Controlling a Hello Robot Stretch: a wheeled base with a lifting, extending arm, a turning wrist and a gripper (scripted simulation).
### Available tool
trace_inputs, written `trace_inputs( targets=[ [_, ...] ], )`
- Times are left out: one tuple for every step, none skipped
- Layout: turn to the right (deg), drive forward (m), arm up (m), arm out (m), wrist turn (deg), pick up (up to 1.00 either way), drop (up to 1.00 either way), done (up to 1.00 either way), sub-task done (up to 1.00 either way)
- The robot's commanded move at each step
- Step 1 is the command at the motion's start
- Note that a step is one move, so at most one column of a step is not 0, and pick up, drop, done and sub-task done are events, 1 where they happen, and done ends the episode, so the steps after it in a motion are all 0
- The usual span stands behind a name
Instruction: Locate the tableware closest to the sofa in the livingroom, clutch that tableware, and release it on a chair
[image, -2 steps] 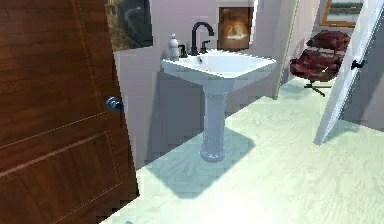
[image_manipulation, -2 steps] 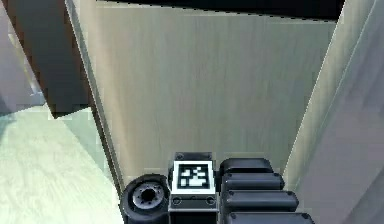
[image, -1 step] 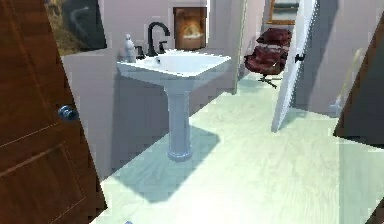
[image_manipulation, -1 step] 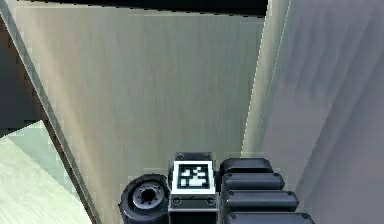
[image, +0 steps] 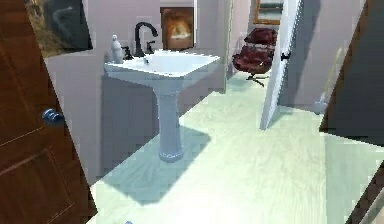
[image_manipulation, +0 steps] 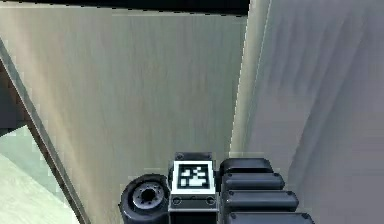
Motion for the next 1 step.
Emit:
trace_inputs(
  targets=[
    [0.0,0.15,0.0,0.0,0.0,0.0,0.0,0.0,0.0]
  ],
)
